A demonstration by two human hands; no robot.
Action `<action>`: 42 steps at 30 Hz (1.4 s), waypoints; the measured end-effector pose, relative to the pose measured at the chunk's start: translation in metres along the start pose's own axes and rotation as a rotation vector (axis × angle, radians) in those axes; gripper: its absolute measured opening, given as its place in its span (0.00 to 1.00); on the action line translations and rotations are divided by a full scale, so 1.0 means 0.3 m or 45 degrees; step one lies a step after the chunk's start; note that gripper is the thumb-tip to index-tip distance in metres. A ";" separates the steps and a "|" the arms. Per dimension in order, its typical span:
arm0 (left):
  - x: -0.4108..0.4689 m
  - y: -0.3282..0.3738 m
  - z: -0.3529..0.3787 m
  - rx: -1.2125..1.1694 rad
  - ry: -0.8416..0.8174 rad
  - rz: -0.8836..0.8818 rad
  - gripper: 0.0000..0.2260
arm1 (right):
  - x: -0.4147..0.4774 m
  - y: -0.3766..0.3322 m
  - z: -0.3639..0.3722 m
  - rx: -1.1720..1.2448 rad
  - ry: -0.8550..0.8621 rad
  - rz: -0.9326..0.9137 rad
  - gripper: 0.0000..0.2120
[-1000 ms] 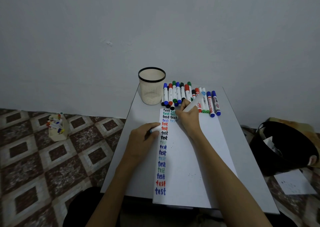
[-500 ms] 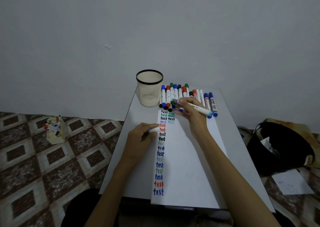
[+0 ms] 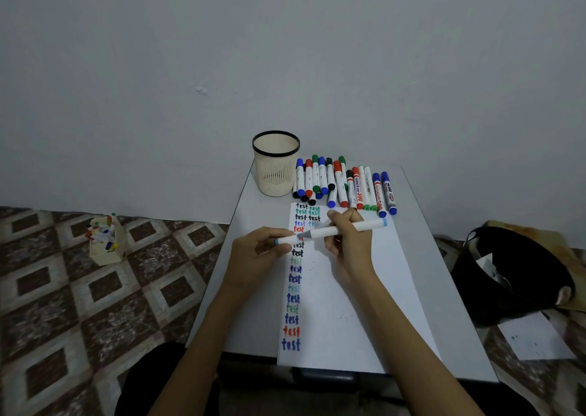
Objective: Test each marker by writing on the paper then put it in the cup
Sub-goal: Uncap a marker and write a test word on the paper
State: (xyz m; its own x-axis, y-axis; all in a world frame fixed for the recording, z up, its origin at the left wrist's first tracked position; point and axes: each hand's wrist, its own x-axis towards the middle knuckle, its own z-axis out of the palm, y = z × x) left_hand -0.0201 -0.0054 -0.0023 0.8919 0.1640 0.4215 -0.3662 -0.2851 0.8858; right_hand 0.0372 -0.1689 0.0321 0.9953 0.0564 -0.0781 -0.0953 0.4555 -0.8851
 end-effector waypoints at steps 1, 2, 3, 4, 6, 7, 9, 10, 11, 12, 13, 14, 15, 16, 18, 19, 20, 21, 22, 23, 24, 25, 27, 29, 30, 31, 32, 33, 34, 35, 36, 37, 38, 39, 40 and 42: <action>-0.001 0.000 -0.002 -0.003 -0.002 0.004 0.11 | 0.000 0.005 0.001 0.009 0.000 0.002 0.14; -0.002 0.002 -0.004 -0.010 -0.008 0.008 0.11 | -0.001 0.006 0.001 0.014 0.011 0.003 0.14; -0.003 0.004 -0.002 -0.017 -0.014 0.011 0.11 | -0.001 0.007 0.001 0.013 0.031 -0.001 0.14; -0.004 0.007 -0.001 -0.022 -0.018 0.013 0.11 | -0.001 0.006 0.001 0.006 0.053 -0.007 0.14; -0.003 0.011 0.002 -0.020 -0.024 0.018 0.11 | -0.002 0.006 0.001 -0.002 0.078 -0.016 0.13; -0.003 0.010 0.001 -0.013 -0.025 0.024 0.11 | -0.003 0.005 0.001 -0.002 0.081 -0.020 0.13; -0.001 0.005 0.002 0.006 -0.013 0.029 0.10 | -0.001 0.008 -0.004 0.010 0.096 -0.029 0.13; 0.000 0.003 0.003 0.014 -0.002 0.025 0.10 | 0.000 0.010 -0.007 0.018 0.107 -0.033 0.13; 0.001 0.002 0.002 0.019 0.009 0.022 0.10 | 0.001 0.011 -0.009 0.024 0.110 -0.035 0.13; 0.001 0.001 0.002 0.022 0.017 0.023 0.10 | 0.002 0.013 -0.010 0.024 0.103 -0.036 0.13; 0.001 0.000 0.001 0.025 0.021 0.026 0.10 | 0.001 0.015 -0.012 0.021 0.087 -0.038 0.13; 0.002 -0.001 -0.001 0.028 0.023 0.030 0.10 | 0.001 0.017 -0.015 0.021 0.068 -0.041 0.13; 0.003 -0.002 -0.002 0.032 0.023 0.032 0.10 | -0.001 0.017 -0.016 0.028 0.052 -0.043 0.13; 0.003 -0.003 -0.003 0.035 0.022 0.032 0.10 | -0.004 0.015 -0.016 0.040 0.045 -0.047 0.13; 0.003 -0.001 -0.003 0.045 0.014 0.033 0.10 | -0.005 0.016 -0.017 0.057 0.045 -0.052 0.12; 0.003 0.000 -0.002 0.055 0.005 0.039 0.10 | -0.005 0.017 -0.015 0.052 0.043 -0.047 0.12; 0.003 0.001 0.000 0.065 -0.009 0.047 0.10 | -0.005 0.020 -0.014 0.037 0.029 -0.038 0.12; 0.003 0.003 0.002 0.073 -0.025 0.053 0.10 | -0.005 0.024 -0.013 0.016 -0.005 -0.029 0.12; 0.002 0.006 0.003 0.078 -0.039 0.059 0.10 | -0.005 0.028 -0.010 -0.005 -0.062 -0.023 0.12; 0.001 0.006 0.002 0.083 -0.042 0.064 0.10 | -0.009 0.030 -0.007 -0.026 -0.133 -0.010 0.12; 0.001 0.006 0.000 0.082 -0.029 0.070 0.10 | -0.014 0.028 -0.002 -0.044 -0.207 0.008 0.12; 0.003 0.006 -0.003 0.072 -0.003 0.069 0.10 | -0.017 0.024 -0.001 -0.049 -0.276 0.034 0.11; 0.006 0.005 -0.011 0.020 0.061 0.031 0.10 | -0.015 0.017 -0.006 0.034 -0.368 0.127 0.07; 0.009 0.007 -0.016 -0.050 0.106 -0.037 0.10 | -0.004 0.009 -0.021 0.194 -0.450 0.242 0.07; 0.010 0.010 -0.017 -0.073 0.115 -0.062 0.10 | 0.003 0.005 -0.030 0.228 -0.477 0.276 0.07; 0.010 0.013 -0.016 -0.086 0.120 -0.076 0.10 | 0.006 0.001 -0.038 0.229 -0.483 0.288 0.07; 0.009 0.016 -0.015 -0.093 0.122 -0.083 0.09 | 0.010 -0.003 -0.045 0.209 -0.480 0.279 0.05; 0.008 0.018 -0.014 -0.099 0.127 -0.089 0.09 | 0.013 -0.007 -0.051 0.182 -0.477 0.258 0.03; 0.007 0.020 -0.014 -0.108 0.136 -0.097 0.09 | 0.014 -0.011 -0.057 0.144 -0.467 0.227 0.04; 0.006 0.022 -0.014 -0.117 0.147 -0.104 0.09 | 0.018 -0.013 -0.065 0.086 -0.456 0.185 0.08; 0.006 0.022 -0.015 -0.124 0.156 -0.109 0.10 | 0.021 -0.017 -0.072 0.014 -0.438 0.131 0.10; 0.006 0.022 -0.016 -0.125 0.160 -0.111 0.10 | 0.023 -0.021 -0.079 -0.065 -0.409 0.075 0.12; 0.006 0.023 -0.017 -0.119 0.159 -0.112 0.10 | 0.027 -0.022 -0.088 -0.135 -0.381 0.028 0.11; 0.005 0.024 -0.017 -0.114 0.156 -0.113 0.10 | 0.031 -0.023 -0.097 -0.197 -0.356 -0.006 0.10; 0.004 0.024 -0.018 -0.115 0.157 -0.114 0.11 | 0.034 -0.024 -0.106 -0.261 -0.341 -0.032 0.09; 0.002 0.021 -0.020 -0.121 0.162 -0.108 0.11 | 0.037 -0.024 -0.115 -0.383 -0.354 -0.071 0.07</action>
State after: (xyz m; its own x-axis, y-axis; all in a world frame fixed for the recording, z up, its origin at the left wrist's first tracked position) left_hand -0.0236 -0.0015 0.0046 0.8821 0.3032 0.3606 -0.3201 -0.1758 0.9309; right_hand 0.0494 -0.2022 0.0219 0.9532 0.2956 0.0638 0.0077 0.1872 -0.9823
